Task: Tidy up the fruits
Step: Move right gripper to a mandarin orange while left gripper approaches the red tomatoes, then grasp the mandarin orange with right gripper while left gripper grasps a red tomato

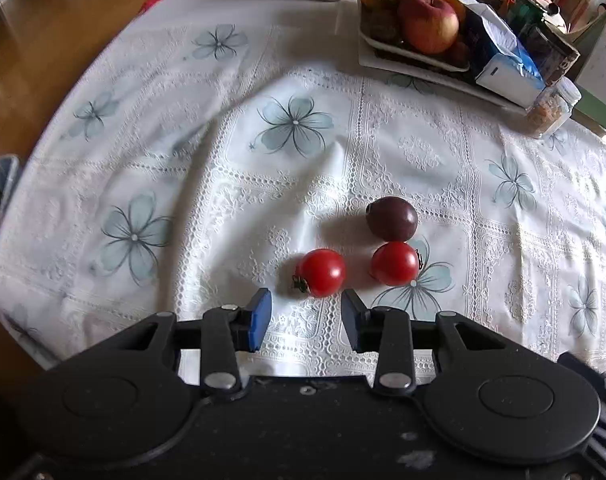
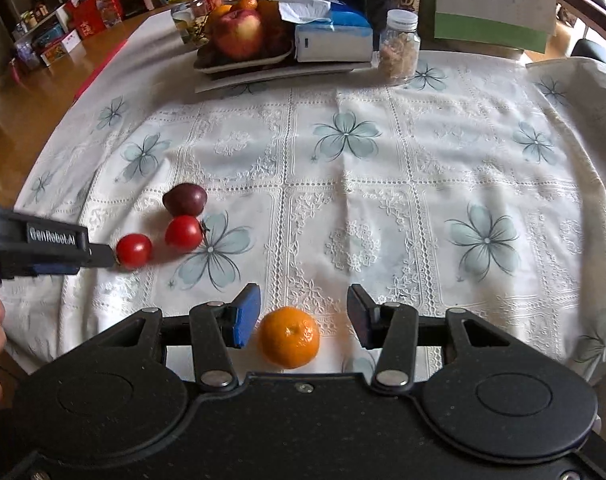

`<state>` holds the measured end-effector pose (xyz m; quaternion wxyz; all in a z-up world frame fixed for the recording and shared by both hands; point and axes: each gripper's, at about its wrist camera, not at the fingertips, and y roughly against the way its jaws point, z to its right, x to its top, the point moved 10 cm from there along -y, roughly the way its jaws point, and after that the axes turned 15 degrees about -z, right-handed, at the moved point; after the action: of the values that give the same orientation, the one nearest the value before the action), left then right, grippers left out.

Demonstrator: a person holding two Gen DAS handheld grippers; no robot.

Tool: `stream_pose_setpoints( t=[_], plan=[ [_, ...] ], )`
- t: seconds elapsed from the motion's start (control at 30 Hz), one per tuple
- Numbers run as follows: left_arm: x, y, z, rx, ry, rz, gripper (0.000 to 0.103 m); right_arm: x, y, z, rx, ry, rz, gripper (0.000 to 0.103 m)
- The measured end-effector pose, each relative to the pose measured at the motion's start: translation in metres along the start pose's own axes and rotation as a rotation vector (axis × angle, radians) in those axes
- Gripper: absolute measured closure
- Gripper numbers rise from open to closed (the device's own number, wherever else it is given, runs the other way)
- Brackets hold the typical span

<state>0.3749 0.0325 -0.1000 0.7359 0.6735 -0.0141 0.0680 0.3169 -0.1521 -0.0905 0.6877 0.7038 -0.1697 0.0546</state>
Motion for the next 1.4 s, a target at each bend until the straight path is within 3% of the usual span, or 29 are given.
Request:
stream_pose_setpoints(
  t=[0.2,0.63,0.83,1.4],
  plan=[
    [0.008,-0.002,-0.001,-0.030,0.027,0.014,0.064,-0.008,-0.014,0.000,-0.015,0.039,-0.018,0.048],
    [0.010,-0.012,0.012,-0.022,-0.027,0.041,0.064,-0.015,-0.020,-0.010,-0.003,0.065,0.006,0.048],
    [0.013,-0.020,0.012,0.005,-0.025,0.046,0.064,-0.021,-0.037,-0.017,-0.011,0.083,-0.065,0.048],
    [0.018,-0.041,0.011,0.056,-0.007,0.013,0.064,-0.017,-0.043,-0.014,-0.012,0.068,-0.081,0.052]
  ],
)
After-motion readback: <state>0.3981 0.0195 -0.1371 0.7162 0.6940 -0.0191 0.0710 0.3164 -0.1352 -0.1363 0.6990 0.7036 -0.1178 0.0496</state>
